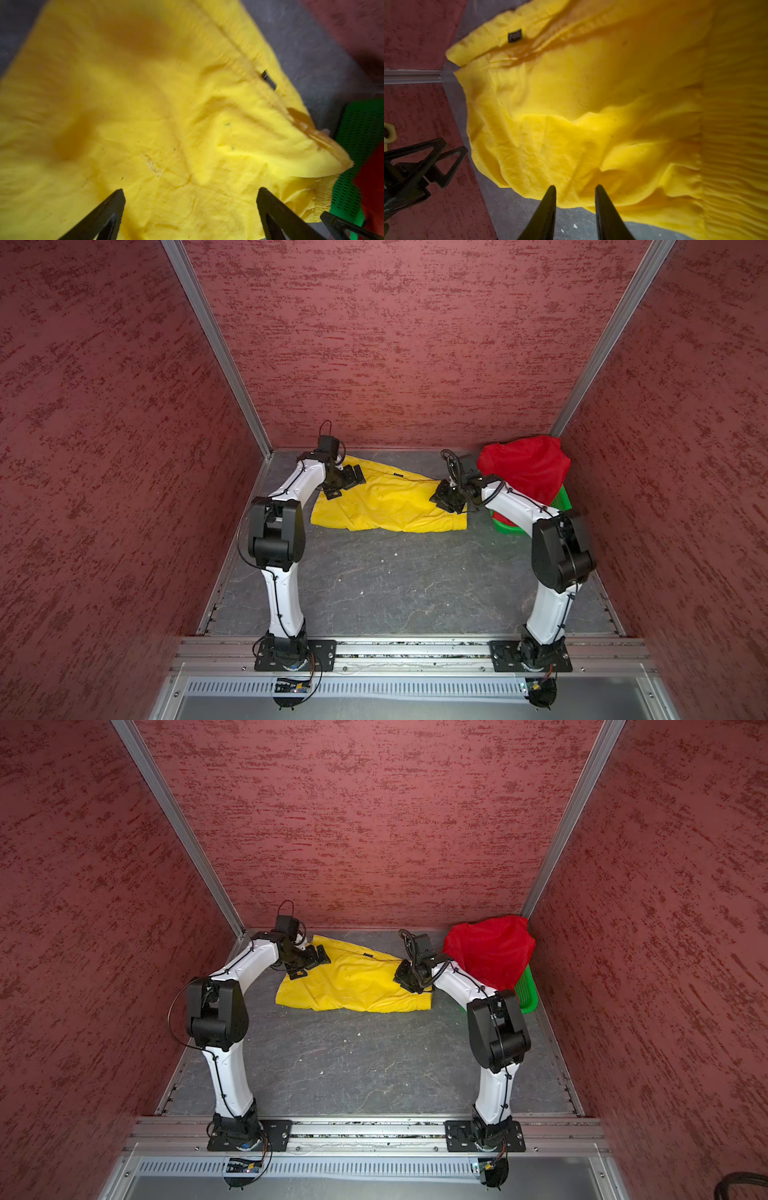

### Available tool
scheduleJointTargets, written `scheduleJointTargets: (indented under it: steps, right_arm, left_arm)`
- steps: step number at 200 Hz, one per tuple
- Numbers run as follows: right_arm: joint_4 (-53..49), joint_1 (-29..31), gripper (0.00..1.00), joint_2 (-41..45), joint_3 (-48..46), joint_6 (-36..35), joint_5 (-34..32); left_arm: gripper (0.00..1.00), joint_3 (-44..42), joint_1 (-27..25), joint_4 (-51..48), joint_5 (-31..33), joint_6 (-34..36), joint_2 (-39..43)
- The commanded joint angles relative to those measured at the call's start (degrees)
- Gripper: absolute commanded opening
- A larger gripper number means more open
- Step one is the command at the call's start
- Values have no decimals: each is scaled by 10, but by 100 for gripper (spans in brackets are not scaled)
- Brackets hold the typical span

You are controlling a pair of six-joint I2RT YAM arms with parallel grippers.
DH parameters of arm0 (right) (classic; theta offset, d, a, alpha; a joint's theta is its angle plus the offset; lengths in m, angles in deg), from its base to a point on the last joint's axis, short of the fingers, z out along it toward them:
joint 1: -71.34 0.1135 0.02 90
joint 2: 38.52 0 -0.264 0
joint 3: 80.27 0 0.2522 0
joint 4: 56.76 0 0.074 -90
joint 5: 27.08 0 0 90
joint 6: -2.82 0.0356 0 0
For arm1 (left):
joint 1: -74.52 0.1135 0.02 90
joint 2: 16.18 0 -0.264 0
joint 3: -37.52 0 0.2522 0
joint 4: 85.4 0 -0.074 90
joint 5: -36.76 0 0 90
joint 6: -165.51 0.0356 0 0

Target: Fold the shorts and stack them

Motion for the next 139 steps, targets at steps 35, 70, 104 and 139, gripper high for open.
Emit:
scheduleJointTargets:
  steps: [35,70,104,139]
  right_arm:
    - [27,-4,35,-24,-70,-7,-23]
    - [11,-4,36,11,-165,-26,-37]
    - [-25,-1,37,97,-264,-50,-51]
    - [-82,7,37,199,-261,-92,-54]
  left_arm:
    - [100,-96,16,0,4,-23,14]
    - [100,-207,19,4,15,-36,79]
    - [100,-329,9,-1,14,-48,203]
    - [100,-376,10,-15,4,-50,359]
